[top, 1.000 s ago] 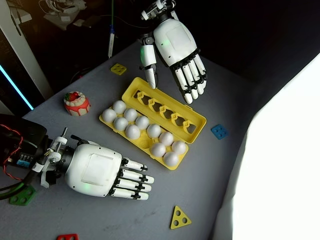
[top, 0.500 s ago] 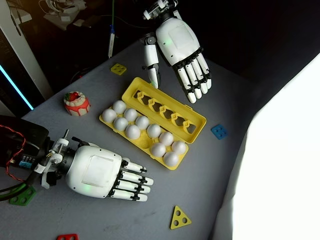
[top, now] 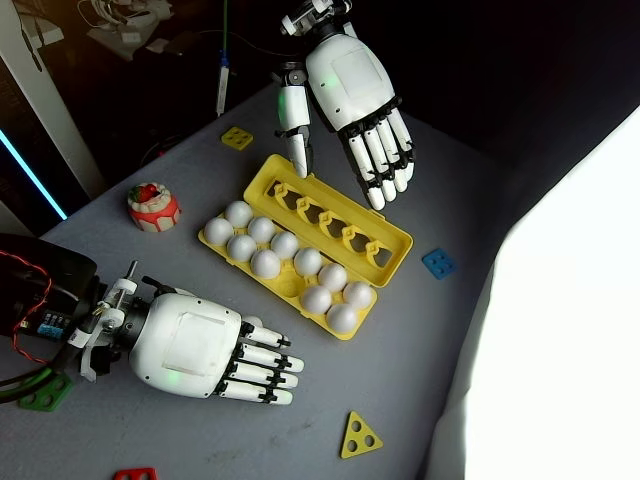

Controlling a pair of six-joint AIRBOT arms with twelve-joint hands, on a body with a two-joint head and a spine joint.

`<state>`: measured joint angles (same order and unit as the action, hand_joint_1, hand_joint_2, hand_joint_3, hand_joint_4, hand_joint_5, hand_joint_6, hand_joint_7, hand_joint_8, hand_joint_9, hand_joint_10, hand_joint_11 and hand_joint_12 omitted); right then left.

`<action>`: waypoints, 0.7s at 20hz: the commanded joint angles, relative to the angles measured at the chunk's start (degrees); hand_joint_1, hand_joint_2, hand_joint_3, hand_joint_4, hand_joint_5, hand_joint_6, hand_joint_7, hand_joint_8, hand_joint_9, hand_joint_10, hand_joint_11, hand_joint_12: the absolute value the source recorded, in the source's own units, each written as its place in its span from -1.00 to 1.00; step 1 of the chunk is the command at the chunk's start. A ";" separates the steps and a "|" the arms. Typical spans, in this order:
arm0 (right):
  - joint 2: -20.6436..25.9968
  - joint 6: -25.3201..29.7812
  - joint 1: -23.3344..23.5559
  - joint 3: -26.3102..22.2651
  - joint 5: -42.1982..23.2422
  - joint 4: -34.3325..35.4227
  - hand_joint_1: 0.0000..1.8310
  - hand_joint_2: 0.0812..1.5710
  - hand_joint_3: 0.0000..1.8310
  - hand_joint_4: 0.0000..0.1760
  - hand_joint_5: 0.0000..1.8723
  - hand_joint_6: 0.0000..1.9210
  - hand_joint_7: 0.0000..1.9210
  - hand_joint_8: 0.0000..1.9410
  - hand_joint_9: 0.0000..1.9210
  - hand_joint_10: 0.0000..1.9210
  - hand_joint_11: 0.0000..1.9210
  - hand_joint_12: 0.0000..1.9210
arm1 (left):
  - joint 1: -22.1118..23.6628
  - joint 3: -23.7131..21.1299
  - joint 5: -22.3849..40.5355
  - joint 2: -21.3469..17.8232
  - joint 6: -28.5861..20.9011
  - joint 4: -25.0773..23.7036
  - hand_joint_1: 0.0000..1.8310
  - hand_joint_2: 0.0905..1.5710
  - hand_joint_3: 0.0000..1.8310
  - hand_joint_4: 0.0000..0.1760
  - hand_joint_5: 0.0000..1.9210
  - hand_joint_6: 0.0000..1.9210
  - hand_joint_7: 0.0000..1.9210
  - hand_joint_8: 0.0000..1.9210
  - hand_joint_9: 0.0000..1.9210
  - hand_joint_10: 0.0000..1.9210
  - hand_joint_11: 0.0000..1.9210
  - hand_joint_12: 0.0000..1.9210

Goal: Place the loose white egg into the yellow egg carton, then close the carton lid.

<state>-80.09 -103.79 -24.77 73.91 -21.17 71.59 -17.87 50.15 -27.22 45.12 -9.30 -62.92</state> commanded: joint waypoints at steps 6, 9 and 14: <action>-0.15 -0.04 0.58 0.19 -2.81 -1.59 0.23 0.41 -1.00 -1.00 -0.76 -0.41 -1.00 -1.00 -1.00 -1.00 -1.00 -1.00 | 0.74 -0.05 0.07 0.05 1.91 -2.41 -0.97 0.67 -1.00 -0.75 -0.89 -1.00 -0.78 -1.00 -0.84 -1.00 -1.00 -0.32; -0.26 -0.04 0.76 0.18 -2.77 -1.59 0.23 0.41 -1.00 -1.00 -0.75 -0.32 -0.96 -0.99 -1.00 -1.00 -1.00 -1.00 | 0.91 0.05 0.06 0.09 1.91 -2.41 -0.94 0.67 -1.00 -0.86 -0.88 -1.00 -0.80 -1.00 -0.84 -1.00 -1.00 -0.32; -0.27 -0.04 0.99 0.17 -2.63 -1.59 0.20 0.42 -1.00 -1.00 -0.78 -0.21 -0.94 -1.00 -1.00 -1.00 -1.00 -1.00 | 0.85 0.16 0.05 0.12 1.86 -2.10 -0.96 0.67 -1.00 -0.68 -0.89 -1.00 -0.81 -1.00 -0.85 -1.00 -1.00 -0.34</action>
<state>-80.49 -103.81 -24.49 73.95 -21.19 71.57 -17.85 50.15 -28.21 45.12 -7.55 -62.50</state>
